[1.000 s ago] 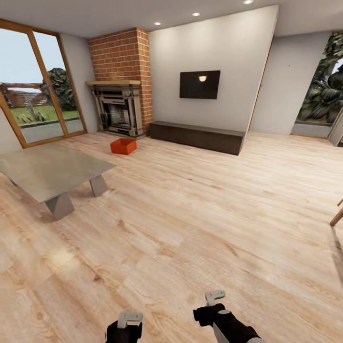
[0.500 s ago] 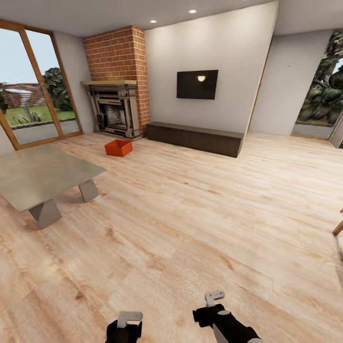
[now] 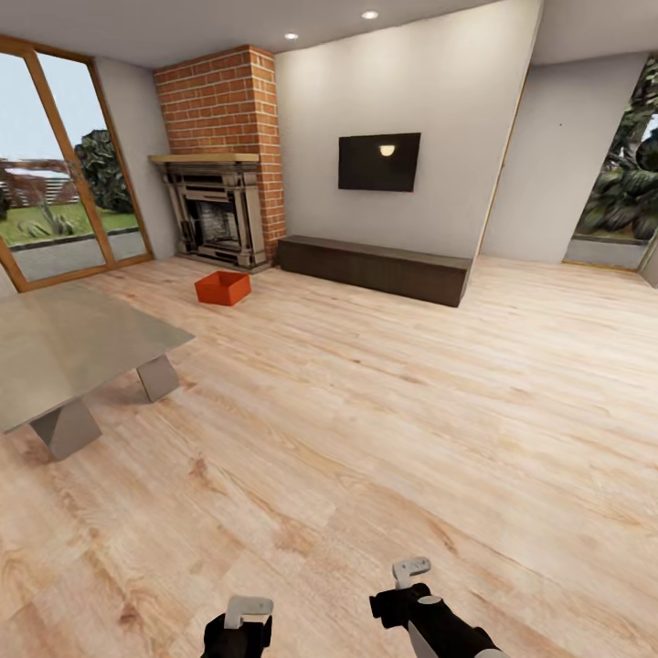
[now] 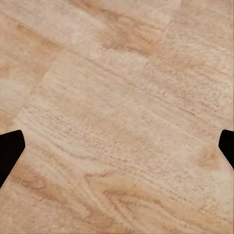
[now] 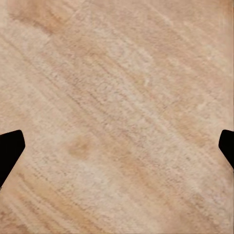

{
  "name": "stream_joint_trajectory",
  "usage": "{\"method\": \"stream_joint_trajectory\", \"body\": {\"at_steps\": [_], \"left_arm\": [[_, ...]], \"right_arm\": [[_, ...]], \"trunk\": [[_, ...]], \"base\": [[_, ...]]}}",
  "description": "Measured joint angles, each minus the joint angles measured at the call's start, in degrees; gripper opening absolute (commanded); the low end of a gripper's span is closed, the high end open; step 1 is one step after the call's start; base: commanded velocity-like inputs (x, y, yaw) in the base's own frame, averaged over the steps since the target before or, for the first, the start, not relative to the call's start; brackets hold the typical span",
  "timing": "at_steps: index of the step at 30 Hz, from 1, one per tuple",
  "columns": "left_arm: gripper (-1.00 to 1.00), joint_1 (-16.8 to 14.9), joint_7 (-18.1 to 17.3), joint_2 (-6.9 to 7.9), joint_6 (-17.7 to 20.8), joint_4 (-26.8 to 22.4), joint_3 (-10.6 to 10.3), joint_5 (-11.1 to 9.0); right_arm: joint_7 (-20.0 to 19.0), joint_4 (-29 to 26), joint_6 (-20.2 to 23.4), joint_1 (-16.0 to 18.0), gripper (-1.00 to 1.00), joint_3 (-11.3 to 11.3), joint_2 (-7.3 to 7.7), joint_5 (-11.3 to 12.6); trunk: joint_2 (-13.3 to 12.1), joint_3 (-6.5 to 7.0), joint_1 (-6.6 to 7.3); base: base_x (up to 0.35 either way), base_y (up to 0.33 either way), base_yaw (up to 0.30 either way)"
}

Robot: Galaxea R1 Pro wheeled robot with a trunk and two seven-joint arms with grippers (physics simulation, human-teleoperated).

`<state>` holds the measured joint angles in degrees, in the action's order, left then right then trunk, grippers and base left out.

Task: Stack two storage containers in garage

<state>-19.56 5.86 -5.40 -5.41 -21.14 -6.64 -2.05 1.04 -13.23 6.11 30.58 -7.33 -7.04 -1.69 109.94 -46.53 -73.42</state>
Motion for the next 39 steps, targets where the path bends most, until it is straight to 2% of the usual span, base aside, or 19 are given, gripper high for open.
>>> {"method": "stream_joint_trajectory", "body": {"at_steps": [39], "left_arm": [[1.00,0.00,0.03,0.00,-0.63,0.00,-0.17,0.07]], "right_arm": [[0.00,-0.04,0.00,-0.09,1.00,-0.09,0.03,-0.22]], "trunk": [[0.00,0.00,0.00]], "base": [[0.344,0.000,0.000]]}}
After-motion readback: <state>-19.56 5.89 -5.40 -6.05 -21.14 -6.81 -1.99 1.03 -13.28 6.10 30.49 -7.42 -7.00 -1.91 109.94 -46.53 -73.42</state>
